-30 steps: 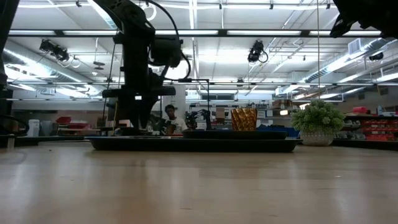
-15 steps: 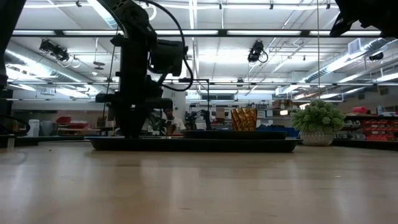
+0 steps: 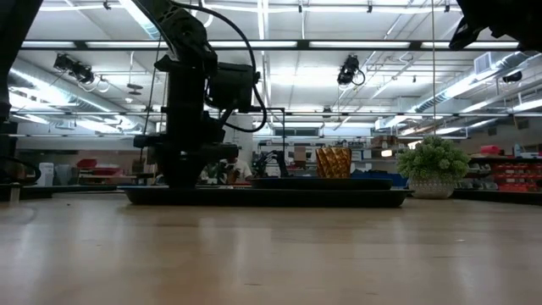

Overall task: Pick and place plate/cup/fork/spoon on tray
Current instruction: Put the yellow spoon on the black serving tray to the left side of the black plate

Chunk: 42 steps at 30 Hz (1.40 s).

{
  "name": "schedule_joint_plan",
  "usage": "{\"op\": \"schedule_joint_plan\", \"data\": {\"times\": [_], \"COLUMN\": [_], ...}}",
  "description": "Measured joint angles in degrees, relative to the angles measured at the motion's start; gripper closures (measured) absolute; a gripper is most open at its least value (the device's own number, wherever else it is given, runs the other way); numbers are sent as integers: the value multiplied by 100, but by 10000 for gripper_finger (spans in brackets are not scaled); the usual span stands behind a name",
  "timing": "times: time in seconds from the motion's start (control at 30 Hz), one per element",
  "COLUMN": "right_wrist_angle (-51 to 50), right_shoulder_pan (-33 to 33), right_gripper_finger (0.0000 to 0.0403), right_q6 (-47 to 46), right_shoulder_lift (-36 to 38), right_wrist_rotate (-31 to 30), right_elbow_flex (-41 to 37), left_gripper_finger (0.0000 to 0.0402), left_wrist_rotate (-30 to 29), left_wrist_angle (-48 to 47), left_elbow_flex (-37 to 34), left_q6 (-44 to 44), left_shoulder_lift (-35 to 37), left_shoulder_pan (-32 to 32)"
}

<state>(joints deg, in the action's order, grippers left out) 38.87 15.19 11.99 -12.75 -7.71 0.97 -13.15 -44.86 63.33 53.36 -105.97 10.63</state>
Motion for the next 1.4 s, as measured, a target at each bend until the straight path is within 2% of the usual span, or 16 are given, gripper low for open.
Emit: {"op": "schedule_joint_plan", "data": {"times": [0.7, 0.93, 1.1, 1.4], "right_wrist_angle": [-2, -2, -1, 2], "right_shoulder_pan": [-1, -1, -1, -1], "right_gripper_finger": [353, 353, 353, 353], "right_q6": [0, 0, 0, -1], "right_shoulder_lift": [0, 2, 1, 1], "right_wrist_rotate": [-6, -8, -8, -8], "right_elbow_flex": [0, 0, 0, 0], "left_gripper_finger": [297, 330, 354, 355], "left_wrist_rotate": [-20, 114, 212, 243], "left_wrist_angle": [52, 40, -294, -335], "left_elbow_flex": [2, 11, 187, 337], "left_q6": [-68, -116, -178, -122], "left_shoulder_lift": [-2, -2, -12, -11], "left_shoulder_pan": [-26, -26, -29, -20]}}
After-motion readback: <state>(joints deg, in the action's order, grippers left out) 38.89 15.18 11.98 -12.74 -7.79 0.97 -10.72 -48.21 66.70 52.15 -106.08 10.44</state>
